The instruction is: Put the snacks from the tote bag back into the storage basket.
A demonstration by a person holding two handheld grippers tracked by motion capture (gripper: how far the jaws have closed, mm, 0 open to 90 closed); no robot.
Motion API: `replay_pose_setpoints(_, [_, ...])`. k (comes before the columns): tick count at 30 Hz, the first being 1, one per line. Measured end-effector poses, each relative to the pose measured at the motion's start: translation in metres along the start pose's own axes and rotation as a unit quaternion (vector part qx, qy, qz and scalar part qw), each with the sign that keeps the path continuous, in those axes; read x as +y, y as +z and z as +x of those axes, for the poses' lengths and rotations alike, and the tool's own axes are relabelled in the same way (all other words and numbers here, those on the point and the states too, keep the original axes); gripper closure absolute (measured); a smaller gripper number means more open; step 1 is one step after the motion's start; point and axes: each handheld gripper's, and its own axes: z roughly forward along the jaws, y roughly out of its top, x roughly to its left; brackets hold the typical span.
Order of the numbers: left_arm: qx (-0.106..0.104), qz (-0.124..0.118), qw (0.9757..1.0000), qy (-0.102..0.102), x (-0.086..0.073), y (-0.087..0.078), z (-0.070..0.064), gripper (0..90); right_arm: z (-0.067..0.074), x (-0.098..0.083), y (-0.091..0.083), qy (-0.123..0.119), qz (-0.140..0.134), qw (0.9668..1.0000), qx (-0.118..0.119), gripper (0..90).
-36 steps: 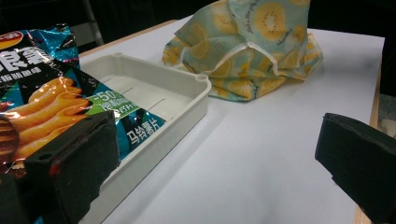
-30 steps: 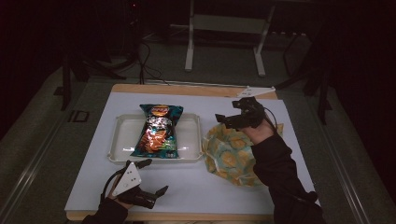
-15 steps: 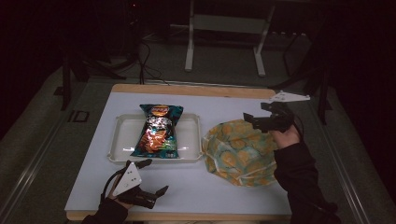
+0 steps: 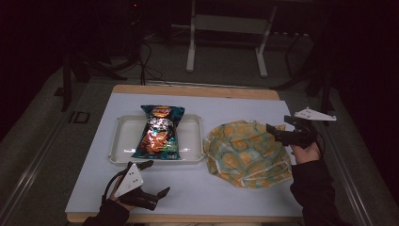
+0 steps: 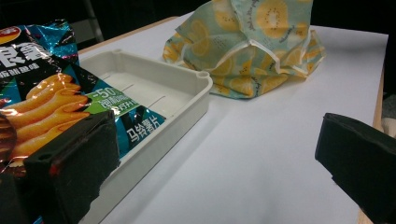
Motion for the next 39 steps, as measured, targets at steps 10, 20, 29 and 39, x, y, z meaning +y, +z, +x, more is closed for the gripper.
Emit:
replay_pose_setpoints(10, [0.001, 0.001, 1.0000, 0.000, 0.000, 0.000, 0.000, 0.3, -0.007, -0.036, -0.010, -0.010, -0.009, 0.9996, -0.026, 14.2])
replay_pose_setpoints(20, [0.001, 0.002, 1.0000, 0.001, 0.000, 0.001, 0.000, 0.3, -0.005, -0.064, -0.011, -0.012, -0.023, 0.9991, -0.034, 14.3])
replay_pose_setpoints(29, [-0.001, 0.003, 1.0000, 0.003, 0.000, 0.000, 0.000, 0.3, -0.003, -0.082, -0.010, -0.014, -0.028, 0.9989, -0.034, 14.3])
replay_pose_setpoints(39, [-0.002, 0.002, 1.0000, 0.005, 0.000, -0.001, 0.000, 0.3, -0.002, -0.089, -0.014, -0.025, -0.065, 0.9970, -0.034, 14.3])
